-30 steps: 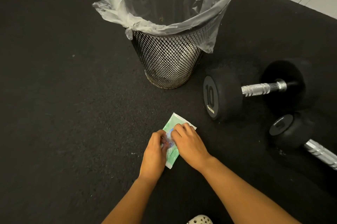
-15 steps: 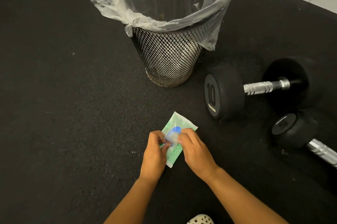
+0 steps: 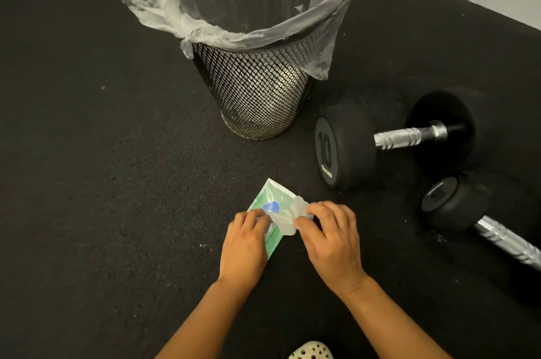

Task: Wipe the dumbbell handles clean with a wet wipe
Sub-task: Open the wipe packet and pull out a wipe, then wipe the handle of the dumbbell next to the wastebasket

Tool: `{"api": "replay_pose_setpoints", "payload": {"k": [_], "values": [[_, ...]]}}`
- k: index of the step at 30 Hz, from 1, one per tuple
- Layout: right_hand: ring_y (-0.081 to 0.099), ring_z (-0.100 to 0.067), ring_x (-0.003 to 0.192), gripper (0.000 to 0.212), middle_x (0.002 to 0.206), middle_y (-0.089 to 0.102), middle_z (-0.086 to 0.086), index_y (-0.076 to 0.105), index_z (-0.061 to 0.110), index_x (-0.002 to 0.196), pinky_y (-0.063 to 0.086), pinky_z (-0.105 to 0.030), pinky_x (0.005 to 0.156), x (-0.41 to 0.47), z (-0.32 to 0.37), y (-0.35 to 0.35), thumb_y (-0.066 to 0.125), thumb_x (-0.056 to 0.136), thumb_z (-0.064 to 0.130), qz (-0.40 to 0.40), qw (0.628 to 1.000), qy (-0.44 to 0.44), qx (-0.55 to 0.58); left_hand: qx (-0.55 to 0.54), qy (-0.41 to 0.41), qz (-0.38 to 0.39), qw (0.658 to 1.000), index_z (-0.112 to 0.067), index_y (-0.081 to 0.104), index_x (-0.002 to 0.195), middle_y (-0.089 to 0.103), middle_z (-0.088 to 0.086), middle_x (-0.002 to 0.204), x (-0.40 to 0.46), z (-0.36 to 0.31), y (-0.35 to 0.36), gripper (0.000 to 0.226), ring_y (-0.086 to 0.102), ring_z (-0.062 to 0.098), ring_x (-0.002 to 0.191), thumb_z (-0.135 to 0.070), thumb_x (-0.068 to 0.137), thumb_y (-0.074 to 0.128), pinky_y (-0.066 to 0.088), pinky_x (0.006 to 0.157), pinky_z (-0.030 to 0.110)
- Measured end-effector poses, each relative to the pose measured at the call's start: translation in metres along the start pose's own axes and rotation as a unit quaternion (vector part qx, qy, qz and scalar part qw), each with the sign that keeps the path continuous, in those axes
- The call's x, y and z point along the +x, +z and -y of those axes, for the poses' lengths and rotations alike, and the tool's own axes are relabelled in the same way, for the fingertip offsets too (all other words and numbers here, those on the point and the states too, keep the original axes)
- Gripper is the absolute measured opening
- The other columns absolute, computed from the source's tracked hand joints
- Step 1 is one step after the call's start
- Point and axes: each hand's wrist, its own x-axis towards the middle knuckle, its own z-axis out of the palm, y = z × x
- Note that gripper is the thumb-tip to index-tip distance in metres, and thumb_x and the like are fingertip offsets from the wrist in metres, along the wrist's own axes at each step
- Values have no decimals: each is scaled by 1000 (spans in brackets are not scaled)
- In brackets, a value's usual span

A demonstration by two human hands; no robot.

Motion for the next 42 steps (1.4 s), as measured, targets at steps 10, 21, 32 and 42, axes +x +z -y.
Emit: {"api": "replay_pose_setpoints", "payload": {"k": [10, 21, 32, 42], "values": [[46, -22, 104, 16, 107, 44, -7, 55, 16, 104, 47, -30, 86, -19, -18, -39, 52, 88, 15, 9, 1000, 2, 29, -496, -184, 276, 803, -22, 69, 95, 70, 0, 97, 29, -61, -45, 38, 63, 15, 98, -52, 78, 55, 46, 93, 33], [62, -14, 97, 32, 104, 67, 2, 59, 24, 110, 50, -31, 83, -15, -19, -110, 46, 88, 44, 122, 564, 603, 550, -586, -200, 170, 766, -19, 67, 94, 71, 0, 89, 18, -132, -52, 22, 64, 17, 89, -34, 80, 60, 48, 85, 36], [58, -24, 76, 13, 71, 62, -7, 52, 7, 83, 48, -37, 72, -2, -39, -208, 60, 83, -3, -31, 622, 525, 580, -549, -120, 56, 825, -15, 51, 93, 62, -2, 56, 12, -217, -118, 17, 56, 4, 50, -5, 85, 63, 42, 47, 17], [62, -8, 93, 36, 104, 65, 2, 59, 24, 113, 52, -23, 80, 3, -49, -286, 63, 83, 3, 15, 756, 443, 481, -431, -13, 93, 898, -20, 66, 110, 68, -4, 91, 8, -283, -176, 34, 62, -7, 74, 0, 81, 66, 47, 67, 11]]}}
